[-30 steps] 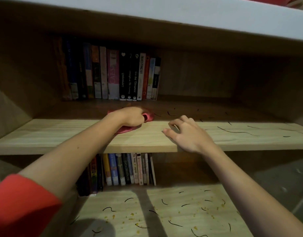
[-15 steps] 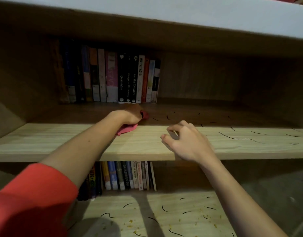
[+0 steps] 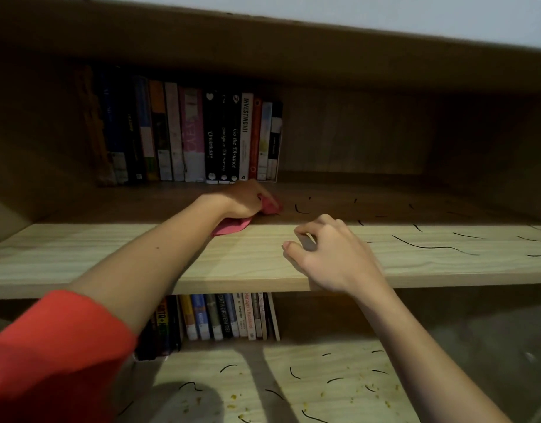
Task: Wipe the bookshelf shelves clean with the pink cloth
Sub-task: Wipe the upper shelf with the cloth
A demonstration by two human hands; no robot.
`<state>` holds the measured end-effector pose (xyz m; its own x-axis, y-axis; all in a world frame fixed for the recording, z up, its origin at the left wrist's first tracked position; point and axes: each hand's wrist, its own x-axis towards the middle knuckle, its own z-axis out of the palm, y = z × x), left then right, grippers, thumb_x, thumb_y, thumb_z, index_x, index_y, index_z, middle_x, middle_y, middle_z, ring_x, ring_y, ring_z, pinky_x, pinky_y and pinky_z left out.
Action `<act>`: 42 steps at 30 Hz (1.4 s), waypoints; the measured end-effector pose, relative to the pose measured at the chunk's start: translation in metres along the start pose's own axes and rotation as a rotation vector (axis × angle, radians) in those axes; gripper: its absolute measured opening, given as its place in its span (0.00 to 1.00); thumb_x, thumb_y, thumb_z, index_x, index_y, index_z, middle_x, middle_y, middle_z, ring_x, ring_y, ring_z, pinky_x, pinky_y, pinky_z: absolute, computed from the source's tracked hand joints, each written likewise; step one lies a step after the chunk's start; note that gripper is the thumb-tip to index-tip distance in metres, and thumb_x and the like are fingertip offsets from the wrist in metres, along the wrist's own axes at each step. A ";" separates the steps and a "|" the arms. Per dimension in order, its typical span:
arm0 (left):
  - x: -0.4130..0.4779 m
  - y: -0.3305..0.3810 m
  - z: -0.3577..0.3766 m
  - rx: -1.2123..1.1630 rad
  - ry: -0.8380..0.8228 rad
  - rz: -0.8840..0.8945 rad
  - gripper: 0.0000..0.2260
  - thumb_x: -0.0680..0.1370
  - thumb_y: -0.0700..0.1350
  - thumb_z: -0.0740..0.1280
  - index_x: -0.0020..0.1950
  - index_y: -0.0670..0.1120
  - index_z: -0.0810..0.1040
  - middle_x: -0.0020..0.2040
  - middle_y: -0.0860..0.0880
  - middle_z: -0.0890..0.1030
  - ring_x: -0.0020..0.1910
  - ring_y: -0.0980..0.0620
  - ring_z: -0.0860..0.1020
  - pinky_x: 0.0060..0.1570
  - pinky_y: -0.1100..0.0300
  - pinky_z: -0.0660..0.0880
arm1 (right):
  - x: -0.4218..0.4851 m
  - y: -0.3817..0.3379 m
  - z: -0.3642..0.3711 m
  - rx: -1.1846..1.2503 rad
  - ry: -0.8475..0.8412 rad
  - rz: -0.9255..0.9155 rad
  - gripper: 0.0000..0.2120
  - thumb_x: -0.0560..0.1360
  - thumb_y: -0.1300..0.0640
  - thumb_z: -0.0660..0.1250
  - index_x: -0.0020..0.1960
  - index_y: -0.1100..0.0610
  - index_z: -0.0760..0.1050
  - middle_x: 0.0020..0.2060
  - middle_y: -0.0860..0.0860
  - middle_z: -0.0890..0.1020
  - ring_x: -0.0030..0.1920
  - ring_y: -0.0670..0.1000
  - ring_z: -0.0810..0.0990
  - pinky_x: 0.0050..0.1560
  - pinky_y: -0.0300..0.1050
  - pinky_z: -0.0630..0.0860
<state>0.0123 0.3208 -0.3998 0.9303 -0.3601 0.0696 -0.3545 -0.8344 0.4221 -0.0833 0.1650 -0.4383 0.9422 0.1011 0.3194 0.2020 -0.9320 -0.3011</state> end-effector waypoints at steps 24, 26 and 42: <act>-0.002 -0.017 -0.004 -0.007 -0.103 0.009 0.23 0.79 0.34 0.53 0.57 0.60 0.78 0.68 0.47 0.72 0.57 0.47 0.72 0.56 0.56 0.71 | 0.000 0.000 0.001 0.018 0.009 0.014 0.25 0.73 0.38 0.58 0.66 0.48 0.71 0.64 0.47 0.70 0.63 0.49 0.67 0.55 0.51 0.69; -0.005 -0.018 -0.007 -0.013 -0.108 0.002 0.25 0.77 0.32 0.53 0.56 0.58 0.79 0.69 0.47 0.72 0.49 0.49 0.71 0.44 0.63 0.69 | 0.000 0.000 0.001 0.020 0.007 0.016 0.25 0.74 0.38 0.58 0.66 0.48 0.71 0.64 0.47 0.70 0.64 0.49 0.67 0.54 0.51 0.69; 0.012 -0.011 -0.013 -0.078 -0.023 -0.074 0.17 0.78 0.35 0.58 0.60 0.48 0.80 0.66 0.50 0.75 0.60 0.51 0.74 0.59 0.63 0.68 | 0.001 0.002 0.002 0.008 0.011 -0.007 0.25 0.74 0.38 0.58 0.68 0.48 0.69 0.64 0.46 0.69 0.63 0.47 0.67 0.50 0.46 0.67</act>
<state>0.0284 0.3314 -0.3923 0.9510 -0.3087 0.0156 -0.2757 -0.8244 0.4944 -0.0816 0.1642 -0.4406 0.9379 0.1033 0.3310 0.2102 -0.9286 -0.3058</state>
